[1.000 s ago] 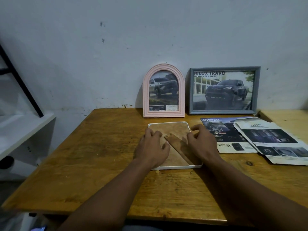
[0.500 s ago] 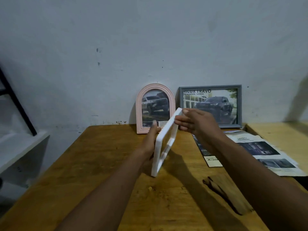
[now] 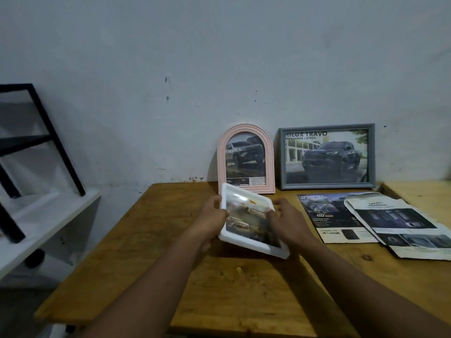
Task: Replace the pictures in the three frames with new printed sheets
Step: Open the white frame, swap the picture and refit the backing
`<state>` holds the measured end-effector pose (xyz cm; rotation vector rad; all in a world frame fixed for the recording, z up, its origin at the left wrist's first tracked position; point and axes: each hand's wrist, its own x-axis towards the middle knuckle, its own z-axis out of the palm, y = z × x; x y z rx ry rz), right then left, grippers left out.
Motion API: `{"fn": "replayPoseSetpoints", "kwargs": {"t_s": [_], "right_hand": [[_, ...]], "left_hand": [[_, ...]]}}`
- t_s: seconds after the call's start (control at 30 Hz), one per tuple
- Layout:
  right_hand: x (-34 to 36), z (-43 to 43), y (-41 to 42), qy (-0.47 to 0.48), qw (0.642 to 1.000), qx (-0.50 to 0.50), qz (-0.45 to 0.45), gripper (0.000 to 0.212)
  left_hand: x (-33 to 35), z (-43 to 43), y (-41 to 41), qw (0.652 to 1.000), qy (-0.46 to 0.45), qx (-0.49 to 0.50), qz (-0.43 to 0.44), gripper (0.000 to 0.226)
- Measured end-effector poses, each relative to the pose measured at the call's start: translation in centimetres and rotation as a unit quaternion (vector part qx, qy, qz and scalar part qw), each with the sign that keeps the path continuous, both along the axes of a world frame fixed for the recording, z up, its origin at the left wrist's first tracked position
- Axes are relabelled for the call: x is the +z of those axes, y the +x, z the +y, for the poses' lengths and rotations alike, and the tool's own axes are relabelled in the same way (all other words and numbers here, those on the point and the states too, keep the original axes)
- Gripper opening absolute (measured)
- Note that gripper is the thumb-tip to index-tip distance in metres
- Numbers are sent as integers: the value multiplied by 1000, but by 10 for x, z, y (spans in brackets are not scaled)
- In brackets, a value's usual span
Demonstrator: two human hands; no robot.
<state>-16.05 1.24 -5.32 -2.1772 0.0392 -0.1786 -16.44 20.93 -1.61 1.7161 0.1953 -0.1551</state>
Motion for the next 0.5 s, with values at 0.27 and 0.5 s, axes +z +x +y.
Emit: {"fn": "replayPoseSetpoints", "kwargs": {"t_s": [0.27, 0.5], "right_hand": [[-35, -1, -15, -210, 976, -13, -56, 33], [-34, 1, -17, -265, 960, -11, -84, 34]], "left_hand": [[-70, -7, -17, 881, 451, -29, -139, 48], [-78, -10, -18, 828, 523, -38, -199, 58]]}}
